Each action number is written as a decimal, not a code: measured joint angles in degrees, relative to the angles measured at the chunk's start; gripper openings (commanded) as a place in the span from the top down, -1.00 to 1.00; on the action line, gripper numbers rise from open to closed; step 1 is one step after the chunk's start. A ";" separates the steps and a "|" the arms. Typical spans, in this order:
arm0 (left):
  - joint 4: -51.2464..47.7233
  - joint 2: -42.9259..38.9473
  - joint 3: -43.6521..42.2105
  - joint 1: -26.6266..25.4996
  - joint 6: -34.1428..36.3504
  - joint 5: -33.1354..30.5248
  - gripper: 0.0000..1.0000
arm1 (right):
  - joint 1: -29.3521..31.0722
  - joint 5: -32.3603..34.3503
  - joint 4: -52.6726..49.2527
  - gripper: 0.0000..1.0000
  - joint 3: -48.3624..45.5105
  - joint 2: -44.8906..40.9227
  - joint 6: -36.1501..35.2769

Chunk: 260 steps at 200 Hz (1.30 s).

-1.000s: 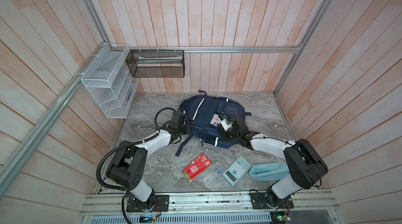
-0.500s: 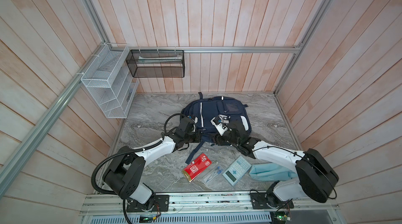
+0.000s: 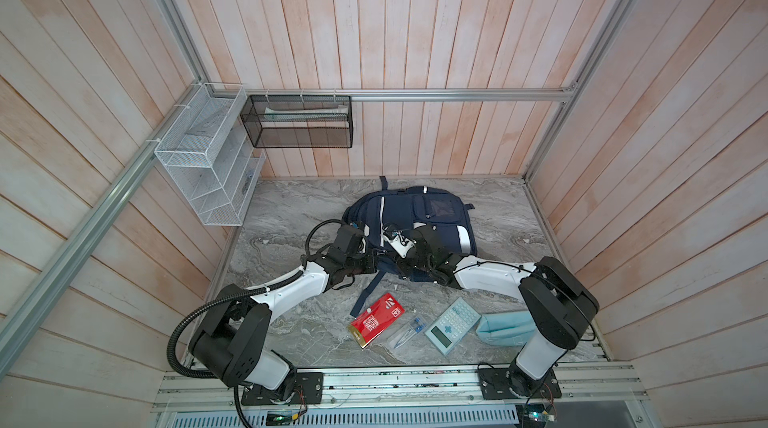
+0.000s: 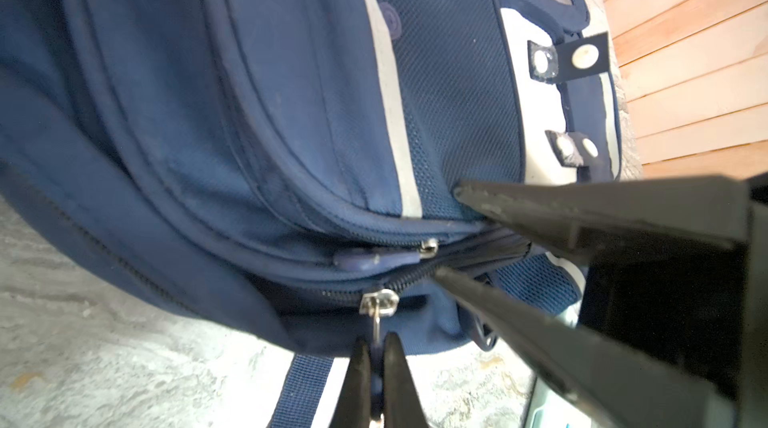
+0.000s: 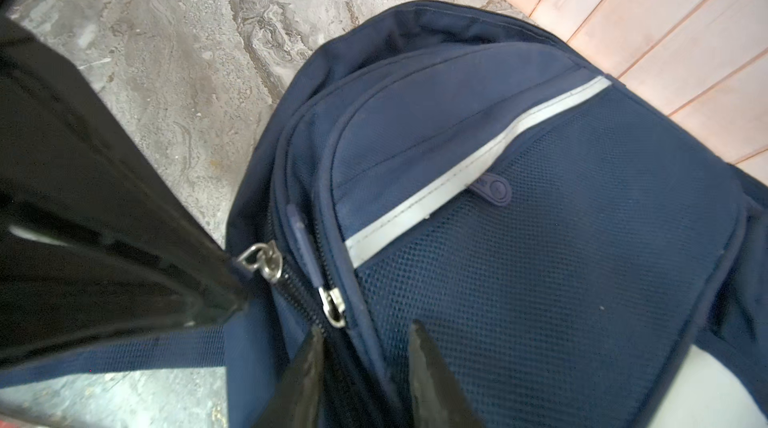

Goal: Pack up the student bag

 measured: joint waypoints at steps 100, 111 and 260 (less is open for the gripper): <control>-0.81 -1.07 1.22 13.11 2.29 7.69 1.00 | -1.05 1.05 5.35 1.00 -7.63 -6.93 -0.92; -0.48 -1.16 1.55 13.14 2.89 8.59 1.00 | -2.67 -0.96 6.10 1.00 -8.37 -8.04 -0.24; 1.77 -5.95 -2.99 -0.61 -4.02 5.18 1.00 | 1.92 0.13 1.49 -0.03 -5.81 -12.09 -6.08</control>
